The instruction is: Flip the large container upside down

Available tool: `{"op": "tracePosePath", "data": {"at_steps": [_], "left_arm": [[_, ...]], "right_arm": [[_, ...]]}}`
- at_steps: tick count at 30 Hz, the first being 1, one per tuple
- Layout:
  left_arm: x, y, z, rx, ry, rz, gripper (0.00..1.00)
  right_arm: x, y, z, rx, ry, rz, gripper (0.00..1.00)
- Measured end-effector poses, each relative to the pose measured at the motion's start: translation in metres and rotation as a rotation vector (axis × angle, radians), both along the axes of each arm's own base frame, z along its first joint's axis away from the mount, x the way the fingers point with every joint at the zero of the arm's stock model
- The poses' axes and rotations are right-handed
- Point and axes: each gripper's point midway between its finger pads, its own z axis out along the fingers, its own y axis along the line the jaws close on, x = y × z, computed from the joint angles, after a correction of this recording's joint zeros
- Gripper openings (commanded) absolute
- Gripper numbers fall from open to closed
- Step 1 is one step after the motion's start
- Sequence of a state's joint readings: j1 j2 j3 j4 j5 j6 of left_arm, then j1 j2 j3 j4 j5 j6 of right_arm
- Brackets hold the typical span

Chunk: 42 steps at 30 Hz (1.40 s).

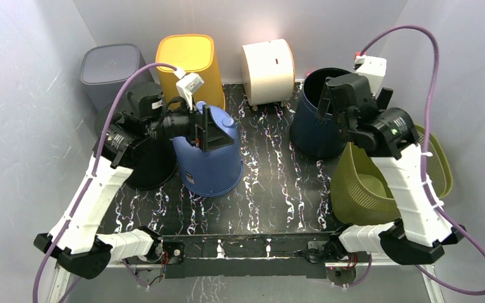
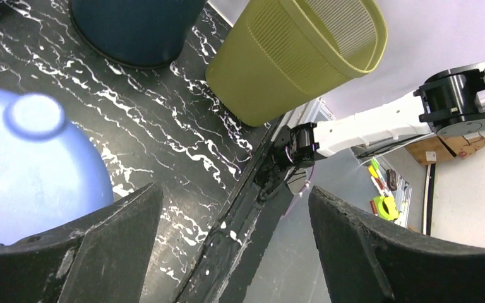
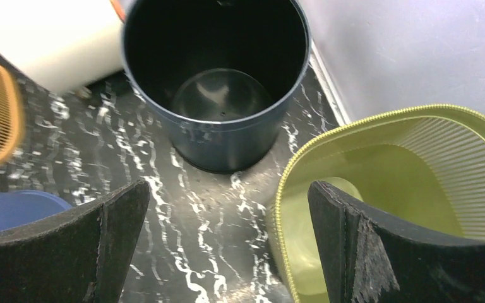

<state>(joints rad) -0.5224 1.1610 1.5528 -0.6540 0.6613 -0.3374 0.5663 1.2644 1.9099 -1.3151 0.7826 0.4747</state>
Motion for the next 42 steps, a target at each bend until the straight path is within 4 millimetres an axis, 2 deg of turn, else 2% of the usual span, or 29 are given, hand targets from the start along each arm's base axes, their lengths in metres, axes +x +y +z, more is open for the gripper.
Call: {"op": "tracePosePath", "data": {"at_steps": [3,6,7,8,9,11,12,13,16,17,19,20,22,25,29,32,34,36,38,39,42], "left_arm": [[0.008,-0.014,0.002,0.007,-0.021,0.000,0.84],[0.005,-0.038,-0.004,0.044,-0.032,-0.019,0.84],[0.004,-0.049,-0.010,0.064,-0.037,-0.023,0.84],[0.002,-0.059,-0.019,0.092,-0.028,-0.033,0.84],[0.006,-0.062,-0.024,0.105,-0.030,-0.014,0.84],[0.011,-0.063,-0.025,0.103,-0.039,0.012,0.84],[0.013,-0.063,-0.026,0.106,-0.041,0.025,0.84],[0.015,-0.062,-0.027,0.109,-0.040,0.033,0.84],[0.020,-0.060,-0.026,0.113,-0.050,0.065,0.85],[0.022,-0.057,-0.024,0.115,-0.060,0.089,0.86],[0.027,-0.049,-0.018,0.114,-0.082,0.141,0.87],[0.027,-0.048,-0.017,0.113,-0.085,0.147,0.87],[0.029,-0.041,-0.011,0.115,-0.096,0.189,0.87],[0.032,-0.029,0.006,0.101,-0.123,0.253,0.88],[0.030,-0.017,0.026,0.073,-0.159,0.300,0.88],[0.028,-0.008,0.034,0.066,-0.174,0.325,0.88],[0.027,-0.005,0.036,0.066,-0.177,0.331,0.88],[0.026,-0.004,0.034,0.073,-0.172,0.330,0.88],[0.025,-0.005,0.031,0.081,-0.163,0.324,0.88],[0.025,-0.006,0.029,0.084,-0.159,0.319,0.88],[0.022,-0.010,0.022,0.085,-0.135,0.298,0.88]], "right_arm": [[0.007,-0.009,-0.019,-0.064,0.077,-0.036,0.98],[0.014,-0.024,-0.044,-0.111,0.172,-0.085,0.98],[0.012,-0.033,-0.058,-0.123,0.222,-0.106,0.93],[0.010,-0.039,-0.067,-0.122,0.256,-0.116,0.82],[0.008,-0.042,-0.075,-0.114,0.272,-0.122,0.70],[-0.012,-0.047,-0.112,-0.083,0.369,-0.111,0.42],[-0.018,-0.046,-0.120,-0.064,0.389,-0.103,0.16],[-0.023,-0.040,-0.132,-0.025,0.417,-0.069,0.01],[-0.020,-0.019,-0.125,0.063,0.405,0.027,0.00],[-0.017,-0.007,-0.115,0.112,0.391,0.069,0.00],[-0.004,0.030,-0.088,0.255,0.348,0.209,0.00],[-0.003,0.033,-0.085,0.265,0.342,0.218,0.00],[0.003,0.057,-0.076,0.367,0.310,0.300,0.00],[0.013,0.096,-0.058,0.541,0.243,0.431,0.00],[0.011,0.128,-0.044,0.742,0.190,0.525,0.00],[0.005,0.137,-0.047,0.826,0.193,0.545,0.00],[0.004,0.139,-0.056,0.836,0.201,0.547,0.01],[0.003,0.137,-0.068,0.830,0.214,0.534,0.15],[0.002,0.130,-0.086,0.805,0.232,0.498,0.34],[0.000,0.124,-0.097,0.775,0.248,0.471,0.40],[-0.009,0.099,-0.134,0.655,0.321,0.370,0.50]]}}
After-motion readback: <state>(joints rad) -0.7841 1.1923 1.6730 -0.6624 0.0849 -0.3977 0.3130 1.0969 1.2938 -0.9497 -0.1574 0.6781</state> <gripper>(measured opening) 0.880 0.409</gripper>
